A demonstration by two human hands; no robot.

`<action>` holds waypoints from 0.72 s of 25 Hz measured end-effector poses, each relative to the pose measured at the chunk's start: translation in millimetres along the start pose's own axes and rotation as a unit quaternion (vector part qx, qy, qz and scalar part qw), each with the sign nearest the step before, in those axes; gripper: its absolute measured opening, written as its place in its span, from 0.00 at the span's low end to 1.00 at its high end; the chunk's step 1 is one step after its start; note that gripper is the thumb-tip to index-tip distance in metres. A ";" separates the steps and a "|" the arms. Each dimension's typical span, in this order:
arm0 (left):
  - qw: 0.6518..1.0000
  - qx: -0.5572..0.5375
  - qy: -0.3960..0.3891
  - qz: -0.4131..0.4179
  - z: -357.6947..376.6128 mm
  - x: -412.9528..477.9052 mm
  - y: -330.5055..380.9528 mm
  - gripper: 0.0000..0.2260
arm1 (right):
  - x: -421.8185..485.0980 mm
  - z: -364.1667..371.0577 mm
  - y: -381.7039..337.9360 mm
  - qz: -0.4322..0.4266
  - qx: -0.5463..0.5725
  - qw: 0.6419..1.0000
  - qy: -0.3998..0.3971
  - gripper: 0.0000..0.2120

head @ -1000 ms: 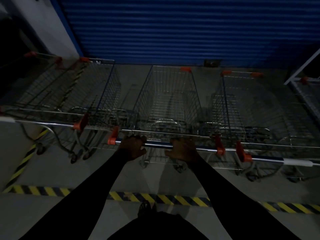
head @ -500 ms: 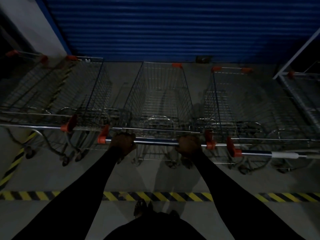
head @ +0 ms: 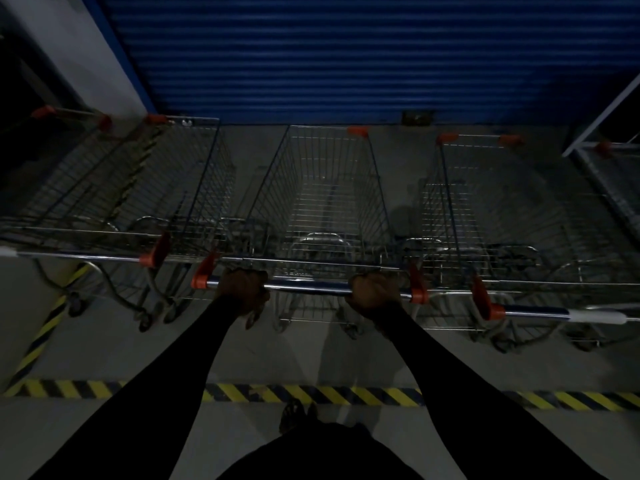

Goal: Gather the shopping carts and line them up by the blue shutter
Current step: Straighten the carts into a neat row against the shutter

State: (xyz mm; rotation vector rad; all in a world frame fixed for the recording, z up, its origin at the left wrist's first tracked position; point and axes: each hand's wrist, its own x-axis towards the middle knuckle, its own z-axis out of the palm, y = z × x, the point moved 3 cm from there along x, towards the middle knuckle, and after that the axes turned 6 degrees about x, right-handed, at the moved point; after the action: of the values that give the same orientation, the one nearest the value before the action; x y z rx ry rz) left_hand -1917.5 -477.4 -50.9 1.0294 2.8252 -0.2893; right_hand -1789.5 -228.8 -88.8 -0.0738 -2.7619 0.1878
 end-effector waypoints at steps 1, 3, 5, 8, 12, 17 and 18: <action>1.000 -0.008 0.007 0.009 3.6 -3.1 -4.1 0.15 | -0.8 1.4 -5.1 -0.004 -0.001 1.000 0.013 0.07; 0.999 -0.017 0.035 0.012 14.4 -7.6 -15.7 0.17 | -3.0 5.2 -16.3 -0.018 -0.008 0.999 0.026 0.06; 1.000 -0.014 0.019 0.005 18.0 -14.9 -22.2 0.18 | -5.5 5.5 -24.9 -0.020 -0.017 0.999 0.030 0.06; 1.000 -0.006 0.013 -0.021 16.4 -29.7 -22.8 0.15 | -11.5 1.5 -35.4 -0.023 -0.007 0.999 0.034 0.06; 0.999 0.012 0.028 -0.032 18.7 -44.7 -22.6 0.13 | -24.1 -7.0 -49.9 -0.034 -0.005 0.999 0.032 0.07; 0.998 0.000 0.050 -0.022 17.4 -43.8 -26.1 0.12 | -10.4 -18.4 -56.4 0.024 -0.011 0.997 -0.076 0.10; 0.999 -0.003 0.052 -0.016 17.6 -42.4 -25.9 0.12 | -7.0 -17.8 -55.1 0.058 -0.011 0.986 -0.153 0.12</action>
State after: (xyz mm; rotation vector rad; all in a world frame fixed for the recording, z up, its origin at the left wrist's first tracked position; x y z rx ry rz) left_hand -1901.1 -527.1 -57.0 1.0291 2.9355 -0.2357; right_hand -1777.9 -281.8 -67.2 -0.2309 -3.0692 0.2147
